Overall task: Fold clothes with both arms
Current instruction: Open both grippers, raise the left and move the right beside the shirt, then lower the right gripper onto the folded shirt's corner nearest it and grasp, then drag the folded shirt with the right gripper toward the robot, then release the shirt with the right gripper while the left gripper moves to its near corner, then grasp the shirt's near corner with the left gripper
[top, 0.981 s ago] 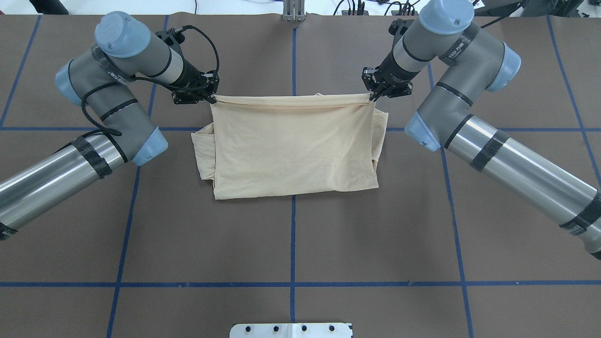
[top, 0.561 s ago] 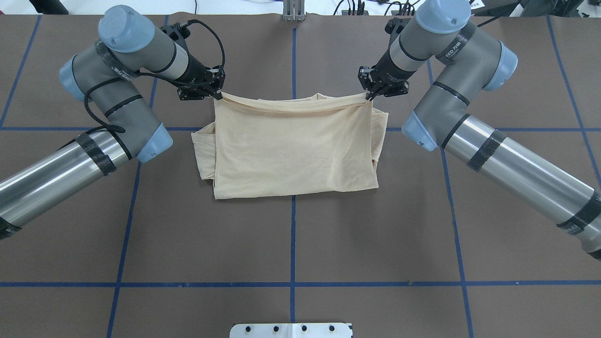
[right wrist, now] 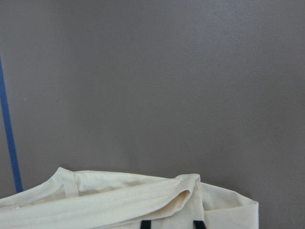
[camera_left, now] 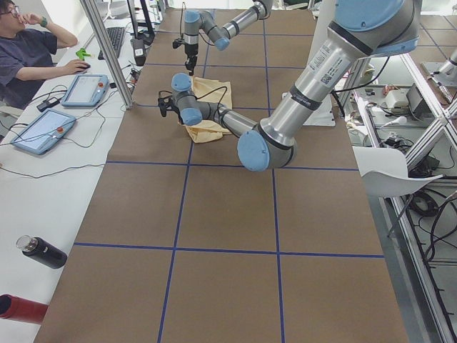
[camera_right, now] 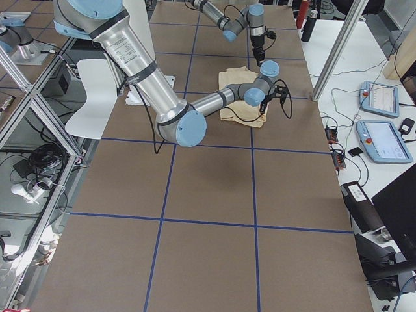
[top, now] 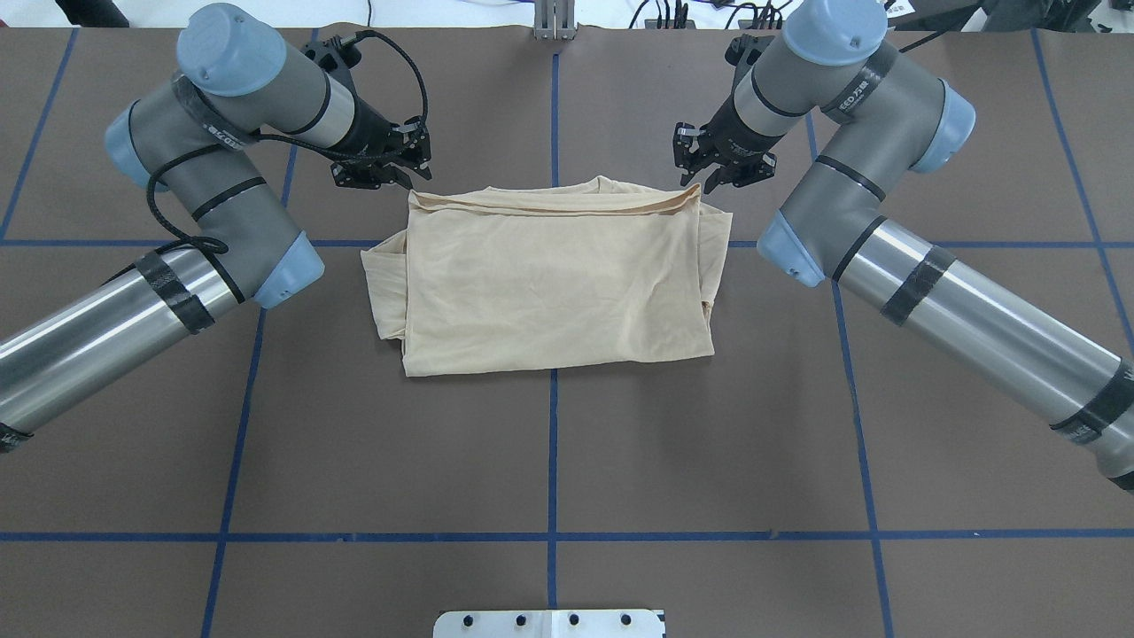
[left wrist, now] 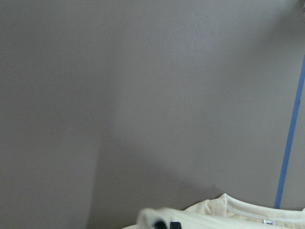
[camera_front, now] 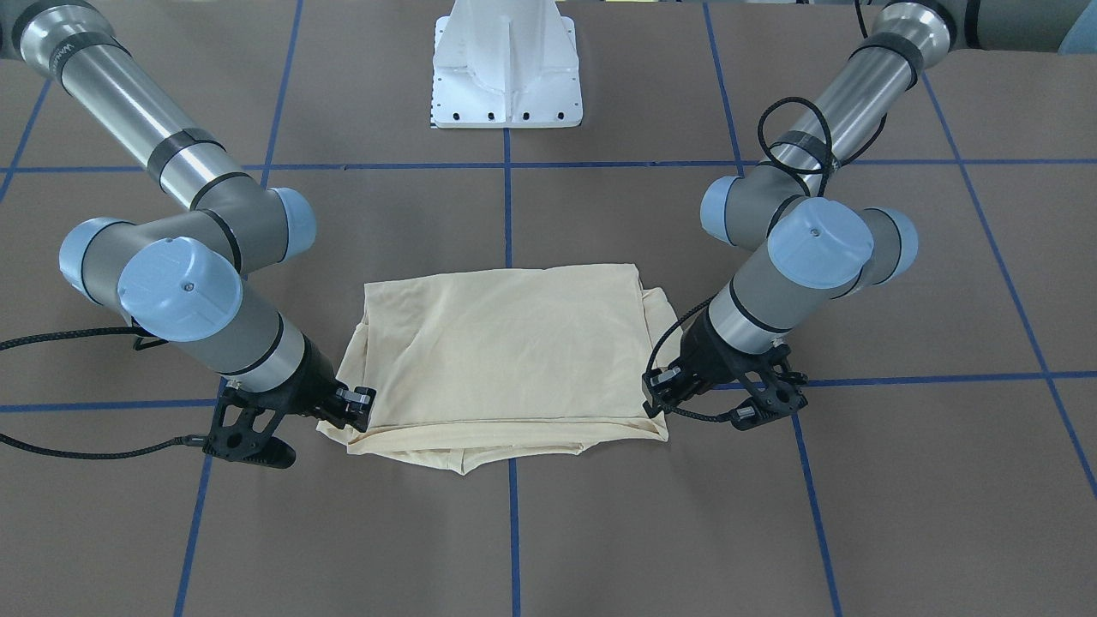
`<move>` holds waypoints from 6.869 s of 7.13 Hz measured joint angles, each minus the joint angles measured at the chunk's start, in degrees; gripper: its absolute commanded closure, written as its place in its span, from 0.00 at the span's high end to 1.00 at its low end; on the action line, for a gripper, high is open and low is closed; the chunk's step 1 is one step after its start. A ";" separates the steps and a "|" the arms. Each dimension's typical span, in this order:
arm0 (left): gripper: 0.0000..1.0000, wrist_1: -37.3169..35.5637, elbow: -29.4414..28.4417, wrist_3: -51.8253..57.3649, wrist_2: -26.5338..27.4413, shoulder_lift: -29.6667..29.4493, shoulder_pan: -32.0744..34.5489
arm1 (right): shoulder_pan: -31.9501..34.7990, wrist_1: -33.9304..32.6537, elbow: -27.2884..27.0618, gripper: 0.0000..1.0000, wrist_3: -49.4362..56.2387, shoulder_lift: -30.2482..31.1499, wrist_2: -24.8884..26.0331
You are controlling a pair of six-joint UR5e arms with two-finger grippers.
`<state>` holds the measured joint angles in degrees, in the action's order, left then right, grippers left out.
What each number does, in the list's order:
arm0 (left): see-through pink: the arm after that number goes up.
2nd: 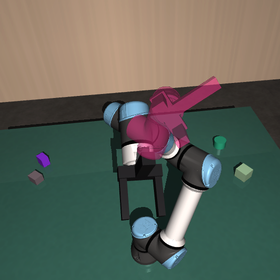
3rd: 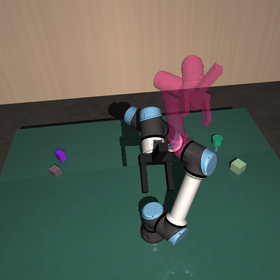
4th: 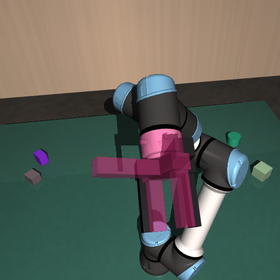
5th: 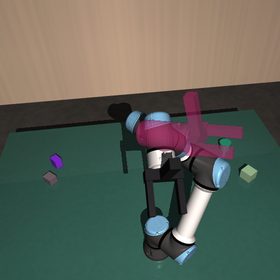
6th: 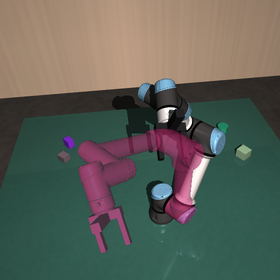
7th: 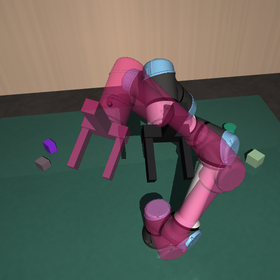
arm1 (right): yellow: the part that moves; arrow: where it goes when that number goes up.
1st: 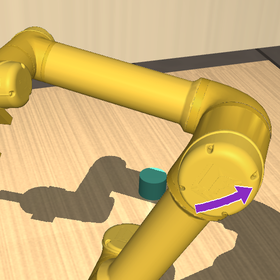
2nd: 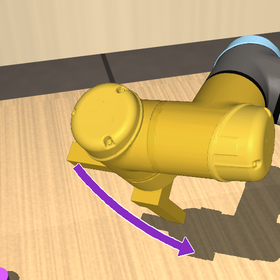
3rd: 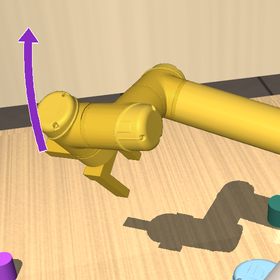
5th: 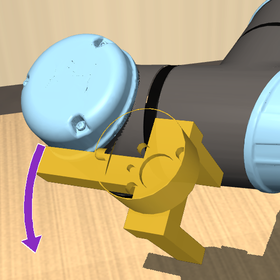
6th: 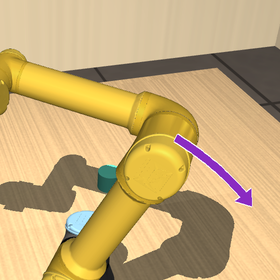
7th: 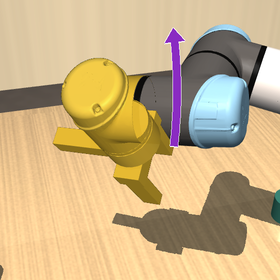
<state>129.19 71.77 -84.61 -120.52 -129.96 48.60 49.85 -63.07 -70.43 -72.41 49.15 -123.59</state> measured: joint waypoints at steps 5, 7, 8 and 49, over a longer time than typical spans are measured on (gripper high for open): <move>1.00 -4.16 10.69 0.69 0.10 4.85 0.92 | -0.84 -0.12 -12.88 1.00 -1.03 9.80 0.69; 1.00 -6.86 16.06 0.62 0.21 6.48 1.02 | -4.59 -0.16 -19.63 1.00 -6.01 16.40 1.57; 1.00 -7.21 18.00 0.60 0.28 7.58 1.03 | -6.96 -0.14 -21.34 1.00 -8.91 17.61 2.45; 0.55 -15.91 31.50 -28.45 13.81 17.47 -34.83 | -12.56 -12.60 -46.10 1.00 -15.13 23.70 4.15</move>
<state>113.28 103.27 -113.06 -106.71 -112.49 13.77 37.29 -75.67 -116.53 -87.54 72.85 -119.45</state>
